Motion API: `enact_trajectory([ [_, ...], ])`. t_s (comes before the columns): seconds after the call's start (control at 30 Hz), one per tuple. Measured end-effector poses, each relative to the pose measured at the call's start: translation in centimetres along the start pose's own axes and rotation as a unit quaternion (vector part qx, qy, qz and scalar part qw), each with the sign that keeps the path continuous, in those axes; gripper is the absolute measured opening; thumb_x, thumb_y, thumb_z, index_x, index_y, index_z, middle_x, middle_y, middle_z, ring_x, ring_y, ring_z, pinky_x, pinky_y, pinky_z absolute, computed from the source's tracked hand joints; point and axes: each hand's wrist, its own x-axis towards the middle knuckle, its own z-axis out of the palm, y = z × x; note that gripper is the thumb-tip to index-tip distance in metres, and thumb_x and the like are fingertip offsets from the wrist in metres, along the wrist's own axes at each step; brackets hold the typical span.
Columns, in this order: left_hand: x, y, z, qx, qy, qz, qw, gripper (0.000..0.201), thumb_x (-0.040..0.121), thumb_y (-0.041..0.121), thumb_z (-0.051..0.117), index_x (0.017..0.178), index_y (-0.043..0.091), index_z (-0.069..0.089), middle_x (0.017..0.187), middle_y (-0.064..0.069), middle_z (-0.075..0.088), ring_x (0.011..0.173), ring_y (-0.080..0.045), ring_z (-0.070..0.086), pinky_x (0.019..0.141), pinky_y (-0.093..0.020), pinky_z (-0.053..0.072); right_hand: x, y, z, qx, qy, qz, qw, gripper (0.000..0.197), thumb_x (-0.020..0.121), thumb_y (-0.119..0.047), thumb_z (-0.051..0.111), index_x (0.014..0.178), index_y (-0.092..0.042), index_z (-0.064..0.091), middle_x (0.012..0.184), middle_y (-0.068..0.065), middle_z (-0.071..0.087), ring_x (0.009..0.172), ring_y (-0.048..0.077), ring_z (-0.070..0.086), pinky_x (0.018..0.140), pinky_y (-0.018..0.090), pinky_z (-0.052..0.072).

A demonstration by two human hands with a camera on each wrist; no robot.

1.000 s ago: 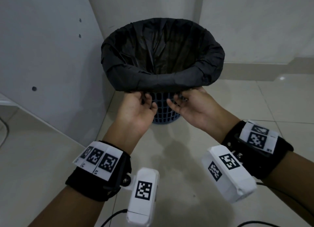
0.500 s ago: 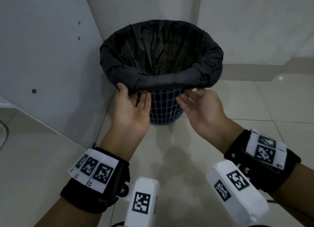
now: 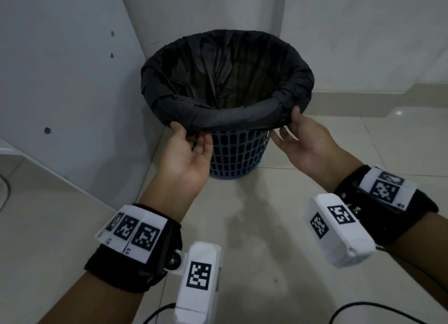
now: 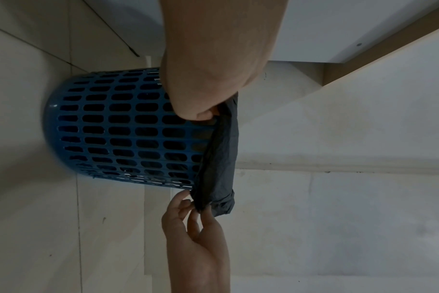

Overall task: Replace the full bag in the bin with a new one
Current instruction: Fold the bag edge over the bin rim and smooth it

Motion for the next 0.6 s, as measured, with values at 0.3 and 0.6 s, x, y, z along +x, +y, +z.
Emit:
enact_trajectory([
  [0.3,0.6,0.1,0.2,-0.001,0.012,0.001,1.000,0.036,0.106,0.030,0.044,0.128,0.004,0.055,0.101,-0.006,0.061,0.085,-0.014,0.060,0.067,-0.024,0.053,0.9,-1.4,0.3,0.059,-0.056,0.017,0.997,0.041,0.096,0.012,0.027,0.118,-0.008,0.056,0.101,0.008,0.065,0.098,0.024,0.060,0.093,0.045,0.053],
  [0.6,1.3,0.5,0.8,0.092,0.023,-0.023,0.995,0.021,0.107,0.029,0.044,0.114,0.014,0.057,0.081,0.001,0.054,0.067,-0.009,0.049,0.064,-0.024,0.047,1.0,-1.6,0.5,0.063,-0.062,0.037,0.995,0.050,0.092,0.010,0.026,0.129,-0.007,0.054,0.114,0.012,0.062,0.108,0.029,0.062,0.074,0.041,0.058],
])
